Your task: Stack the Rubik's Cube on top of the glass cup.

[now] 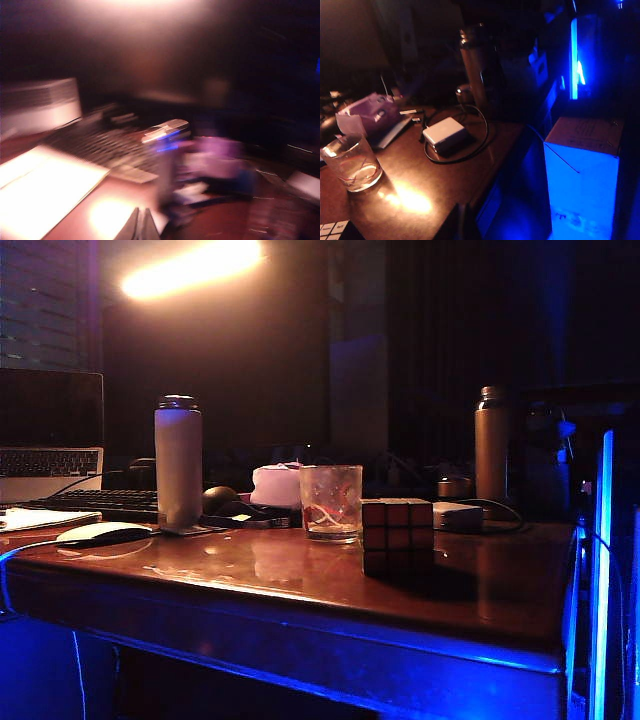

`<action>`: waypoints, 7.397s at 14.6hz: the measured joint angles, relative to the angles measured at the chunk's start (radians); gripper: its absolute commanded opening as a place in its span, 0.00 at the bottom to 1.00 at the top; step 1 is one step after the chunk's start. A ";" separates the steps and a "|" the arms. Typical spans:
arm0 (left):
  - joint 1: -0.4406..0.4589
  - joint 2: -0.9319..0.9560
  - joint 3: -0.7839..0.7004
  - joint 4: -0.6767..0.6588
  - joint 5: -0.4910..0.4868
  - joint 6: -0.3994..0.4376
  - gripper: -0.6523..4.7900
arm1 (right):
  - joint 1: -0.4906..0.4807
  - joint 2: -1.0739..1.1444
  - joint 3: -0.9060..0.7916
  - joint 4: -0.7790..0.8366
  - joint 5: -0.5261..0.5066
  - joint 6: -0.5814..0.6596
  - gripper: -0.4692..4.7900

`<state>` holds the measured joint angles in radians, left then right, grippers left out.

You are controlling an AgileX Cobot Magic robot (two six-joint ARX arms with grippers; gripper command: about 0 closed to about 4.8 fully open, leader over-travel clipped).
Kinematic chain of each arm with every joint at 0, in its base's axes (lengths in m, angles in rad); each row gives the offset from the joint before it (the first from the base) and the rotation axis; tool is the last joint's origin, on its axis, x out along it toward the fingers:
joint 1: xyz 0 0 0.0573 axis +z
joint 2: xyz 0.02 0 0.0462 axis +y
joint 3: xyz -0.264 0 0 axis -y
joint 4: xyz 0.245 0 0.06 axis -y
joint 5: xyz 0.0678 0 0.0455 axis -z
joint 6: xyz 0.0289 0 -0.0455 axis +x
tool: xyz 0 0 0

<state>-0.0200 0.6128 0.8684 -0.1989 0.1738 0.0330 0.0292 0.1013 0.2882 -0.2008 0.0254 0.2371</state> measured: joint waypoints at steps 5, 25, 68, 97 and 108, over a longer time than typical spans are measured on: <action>-0.020 0.423 0.524 -0.491 0.373 0.141 0.15 | 0.002 0.363 0.244 -0.025 -0.089 -0.101 0.09; -0.237 0.541 0.607 -0.594 0.209 0.112 0.15 | 0.415 1.423 0.670 0.026 -0.290 -0.044 1.00; -0.237 0.556 0.607 -0.594 0.293 0.109 0.15 | 0.436 1.924 1.347 0.130 -0.004 -0.217 0.61; -0.237 0.469 0.607 -0.614 0.187 0.108 0.11 | 0.437 1.573 1.376 -0.117 0.126 -0.290 0.09; -0.237 -0.277 0.083 -0.643 -0.092 -0.008 0.11 | 0.438 1.345 1.352 -0.137 -0.033 -0.264 0.09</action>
<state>-0.2569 0.3363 0.9516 -0.8421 0.0814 0.0250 0.4671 1.4464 1.6398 -0.3382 -0.0074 -0.0273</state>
